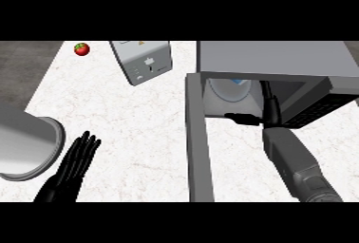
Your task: Pick up the milk, place it into the microwave and close the microwave
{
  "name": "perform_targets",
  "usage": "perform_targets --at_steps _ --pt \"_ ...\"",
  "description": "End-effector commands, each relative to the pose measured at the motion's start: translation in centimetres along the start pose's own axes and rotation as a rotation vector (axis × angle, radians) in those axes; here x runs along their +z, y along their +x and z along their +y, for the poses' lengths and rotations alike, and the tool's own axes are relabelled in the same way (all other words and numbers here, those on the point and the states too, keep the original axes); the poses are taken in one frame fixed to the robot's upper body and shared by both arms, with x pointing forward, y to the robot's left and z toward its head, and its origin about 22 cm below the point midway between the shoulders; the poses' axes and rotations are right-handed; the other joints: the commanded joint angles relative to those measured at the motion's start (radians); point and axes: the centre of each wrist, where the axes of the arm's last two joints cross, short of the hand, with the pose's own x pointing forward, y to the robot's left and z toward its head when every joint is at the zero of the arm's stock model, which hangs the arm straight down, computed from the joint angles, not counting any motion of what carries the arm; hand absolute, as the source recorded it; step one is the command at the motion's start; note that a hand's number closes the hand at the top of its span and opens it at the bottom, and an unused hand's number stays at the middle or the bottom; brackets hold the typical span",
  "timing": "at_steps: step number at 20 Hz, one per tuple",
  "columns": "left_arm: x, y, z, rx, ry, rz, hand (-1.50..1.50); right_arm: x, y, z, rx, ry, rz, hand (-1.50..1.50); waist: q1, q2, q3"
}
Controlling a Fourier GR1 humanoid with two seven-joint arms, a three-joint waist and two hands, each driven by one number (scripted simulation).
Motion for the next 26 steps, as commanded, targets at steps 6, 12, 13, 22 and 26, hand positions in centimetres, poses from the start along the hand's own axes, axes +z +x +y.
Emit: perform_targets --at_steps 6,12,13,22,26 --pt "-2.1 -0.3 -0.6 -0.011 0.007 -0.001 -1.5 7.6 -4.4 -1.0 -0.13 0.067 0.028 -1.5 -0.043 -0.008 0.001" --pt "-1.5 0.0 -1.3 0.04 -0.032 0.007 -1.5 10.9 -5.1 0.1 -0.356 0.039 0.032 -1.5 -0.053 -0.015 0.0" --pt "-0.8 0.5 -1.1 0.065 -0.054 0.023 -1.5 10.5 -5.4 -1.7 -0.398 0.055 0.019 -1.5 -0.063 -0.02 -0.001" --pt "-1.3 -1.9 -1.9 -0.068 -0.206 0.12 1.5 13.7 -5.8 -6.2 -0.481 0.059 -0.047 -1.5 -0.067 -0.017 -0.001" --pt "-2.1 -2.5 -3.3 -0.125 -0.299 0.163 1.5 16.0 -4.6 -7.5 -0.479 0.07 -0.045 -1.5 -0.079 -0.02 -0.003"
